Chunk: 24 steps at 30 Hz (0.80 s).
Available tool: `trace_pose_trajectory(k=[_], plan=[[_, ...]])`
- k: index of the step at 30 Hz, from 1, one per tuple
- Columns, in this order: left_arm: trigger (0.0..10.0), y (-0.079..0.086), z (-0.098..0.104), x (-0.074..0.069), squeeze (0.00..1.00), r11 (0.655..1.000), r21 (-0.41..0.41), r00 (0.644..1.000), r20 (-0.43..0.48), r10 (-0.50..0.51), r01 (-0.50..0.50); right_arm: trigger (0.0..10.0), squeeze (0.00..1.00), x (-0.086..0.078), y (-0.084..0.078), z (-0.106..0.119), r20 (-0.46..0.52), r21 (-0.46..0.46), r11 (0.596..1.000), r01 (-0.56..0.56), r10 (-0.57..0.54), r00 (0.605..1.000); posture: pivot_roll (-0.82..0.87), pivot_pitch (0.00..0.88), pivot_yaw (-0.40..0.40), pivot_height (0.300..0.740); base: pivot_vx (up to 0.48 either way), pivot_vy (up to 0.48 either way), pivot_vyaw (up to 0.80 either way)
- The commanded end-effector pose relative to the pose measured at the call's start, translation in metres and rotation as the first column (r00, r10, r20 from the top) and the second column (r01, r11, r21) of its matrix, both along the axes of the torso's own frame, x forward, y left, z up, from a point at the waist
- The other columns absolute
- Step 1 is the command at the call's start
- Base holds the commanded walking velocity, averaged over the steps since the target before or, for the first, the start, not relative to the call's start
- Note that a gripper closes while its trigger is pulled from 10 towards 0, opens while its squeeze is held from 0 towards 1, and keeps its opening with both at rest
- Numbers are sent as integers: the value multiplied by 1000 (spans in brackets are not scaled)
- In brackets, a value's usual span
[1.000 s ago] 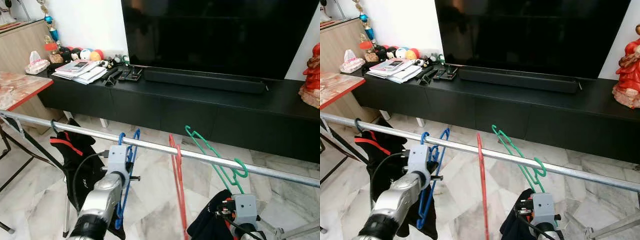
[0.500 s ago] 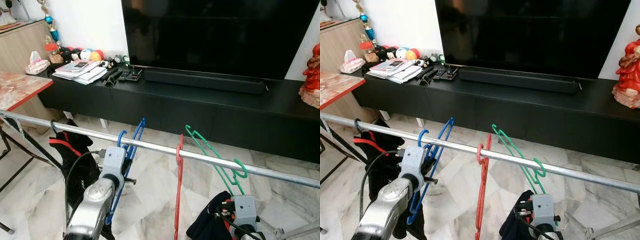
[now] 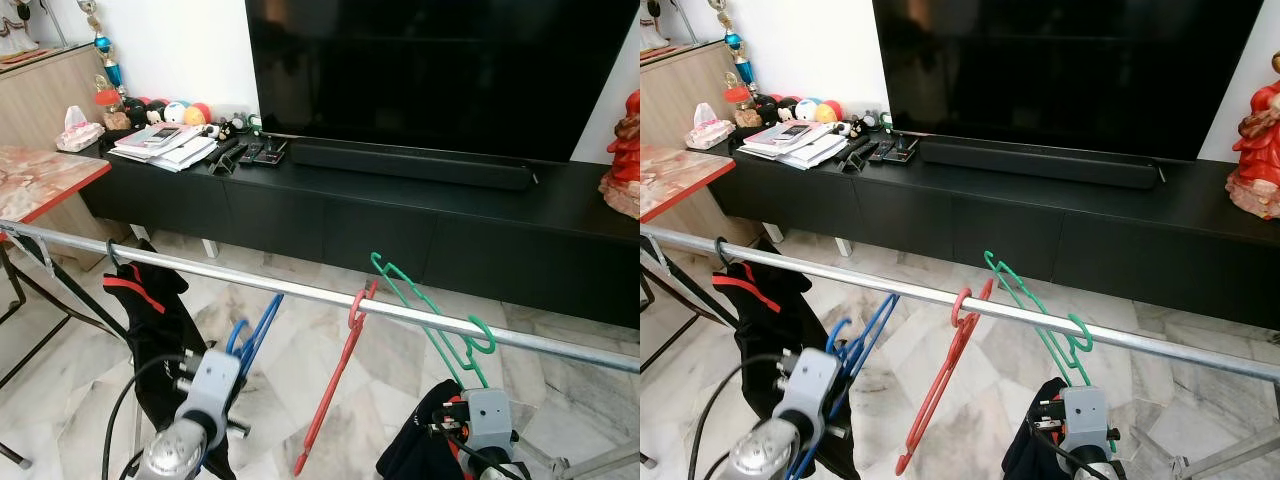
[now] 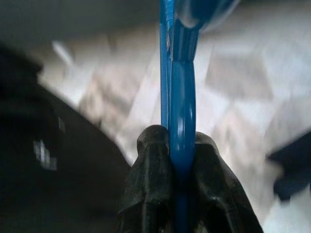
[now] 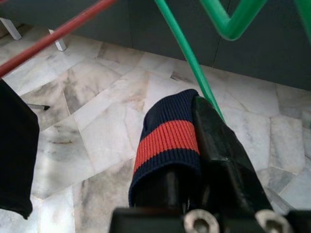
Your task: Hang hanger
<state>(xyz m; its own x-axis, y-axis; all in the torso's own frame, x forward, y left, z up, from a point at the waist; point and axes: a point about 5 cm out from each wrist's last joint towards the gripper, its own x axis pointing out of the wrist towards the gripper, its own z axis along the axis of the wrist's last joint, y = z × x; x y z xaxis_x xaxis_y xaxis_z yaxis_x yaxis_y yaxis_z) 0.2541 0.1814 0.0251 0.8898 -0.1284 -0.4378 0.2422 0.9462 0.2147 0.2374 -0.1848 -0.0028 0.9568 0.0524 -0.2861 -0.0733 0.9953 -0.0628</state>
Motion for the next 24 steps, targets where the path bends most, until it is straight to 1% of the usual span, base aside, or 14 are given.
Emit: trace_pose_trajectory(k=[1,2,3,4,7,8,11,12,14,15,17,19,20,24], plan=[[10000,8,-10,-1,0,999,45,999,-34,19,-18,10000,0,4,3,4,28,-3,1000,-11,11,1000,-16,0,62,740,0,0,0],[10000,10,-14,-2,0,999,42,998,-55,35,-32,10000,0,4,3,5,28,-3,1000,-10,10,1000,-16,0,62,740,0,0,0],[10000,15,-24,-3,0,997,33,992,-101,73,-70,10000,0,4,2,5,29,-3,1000,-5,5,1000,-14,0,60,740,0,0,0],[10000,15,-24,-3,0,997,33,992,-101,73,-70,10000,0,4,2,5,29,-3,1000,-5,5,1000,-14,0,60,740,0,0,0],[10000,23,-52,-9,0,986,31,959,-229,166,-164,10000,0,5,3,3,21,-4,1000,-8,8,1000,-8,0,50,740,0,0,0],[10000,24,-57,-11,0,983,36,950,-252,183,-179,10000,0,5,3,3,21,-4,1000,-8,8,1000,-9,0,49,740,0,0,0],[10000,28,-67,-19,0,977,69,927,-307,213,-202,10000,0,5,4,3,17,-2,1000,-10,10,1000,-16,0,52,740,0,0,0],[10000,29,-73,-24,0,976,89,915,-340,218,-199,10000,0,5,4,1,3,-2,1000,-11,11,1000,-16,0,52,740,0,0,0],[10000,28,-80,-32,0,976,98,899,-380,216,-193,10000,0,1,4,-7,-45,-10,1000,-15,15,999,-10,0,48,740,0,0,0],[10000,28,-87,-41,0,977,119,882,-420,214,-180,10000,0,-3,4,-13,-81,-17,1000,-21,20,997,-10,0,48,740,0,0,0],[10000,31,-94,-51,0,973,141,860,-456,229,-184,10000,0,-8,4,-19,-108,-18,1000,-26,23,994,-16,0,51,740,0,0,0],[10000,33,-97,-56,0,969,151,847,-472,242,-193,10000,0,-11,4,-23,-134,-11,1000,-27,26,991,-21,0,51,740,0,0,0],[10000,34,-99,-61,0,968,162,839,-484,249,-194,10000,0,-15,5,-29,-183,-19,999,-47,43,982,-22,0,50,740,0,0,0],[10000,36,-103,-68,0,963,171,823,-500,268,-209,10000,0,-23,7,-39,-243,-16,997,-78,71,967,-19,0,49,740,0,0,0]])
